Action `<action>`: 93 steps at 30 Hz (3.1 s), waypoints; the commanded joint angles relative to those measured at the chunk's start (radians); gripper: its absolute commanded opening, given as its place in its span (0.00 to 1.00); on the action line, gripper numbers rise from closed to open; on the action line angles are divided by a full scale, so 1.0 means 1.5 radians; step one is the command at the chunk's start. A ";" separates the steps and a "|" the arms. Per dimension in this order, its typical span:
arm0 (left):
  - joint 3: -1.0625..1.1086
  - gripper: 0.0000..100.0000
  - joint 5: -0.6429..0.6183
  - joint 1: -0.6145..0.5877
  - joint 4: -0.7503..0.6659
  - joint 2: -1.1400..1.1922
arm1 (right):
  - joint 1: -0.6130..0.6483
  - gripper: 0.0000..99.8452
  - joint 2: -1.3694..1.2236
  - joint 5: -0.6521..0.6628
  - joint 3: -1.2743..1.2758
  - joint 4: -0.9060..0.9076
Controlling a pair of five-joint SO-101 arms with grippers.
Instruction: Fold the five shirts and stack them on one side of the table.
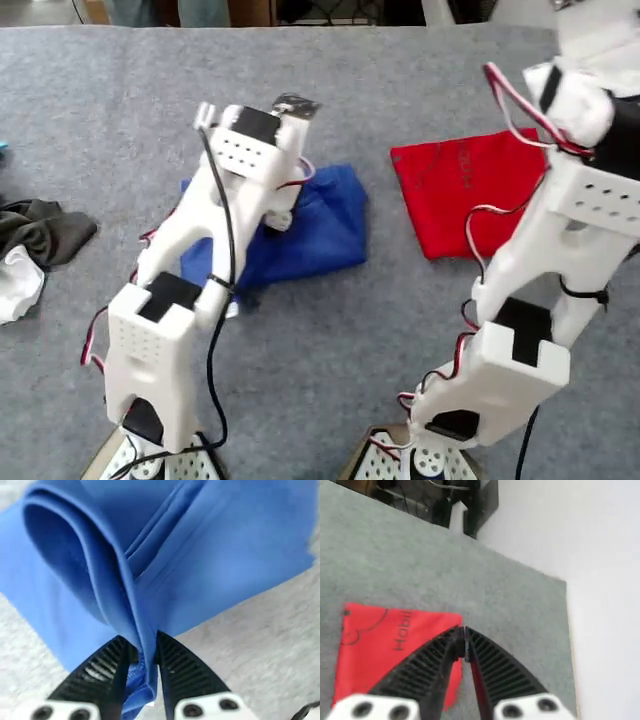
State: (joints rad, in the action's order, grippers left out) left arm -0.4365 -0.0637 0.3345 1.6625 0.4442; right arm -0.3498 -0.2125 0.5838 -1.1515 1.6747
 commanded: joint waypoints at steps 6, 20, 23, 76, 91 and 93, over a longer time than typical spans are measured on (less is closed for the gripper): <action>-0.074 0.03 -0.033 0.073 -0.069 -0.040 | -0.017 0.01 0.029 0.044 -0.014 -0.010; -0.082 0.03 -0.078 0.076 -0.234 0.063 | -0.026 0.01 0.028 0.045 -0.014 -0.009; -0.082 0.03 -0.089 0.082 -0.245 0.069 | -0.025 0.01 0.028 0.045 -0.013 -0.009; -0.267 0.03 -0.241 -0.188 -0.114 0.190 | 0.235 0.02 -0.051 0.129 0.077 0.019; -0.296 0.03 -0.241 -0.230 -0.145 0.291 | 0.333 0.01 -0.409 0.136 0.133 -0.141; -0.296 0.03 -0.241 -0.230 -0.147 0.291 | 0.340 0.01 -0.426 0.138 0.126 -0.140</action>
State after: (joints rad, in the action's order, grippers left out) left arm -0.8309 -0.4212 -0.0031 1.4461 0.8938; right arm 0.1350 -0.8401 0.7802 -0.9413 1.4906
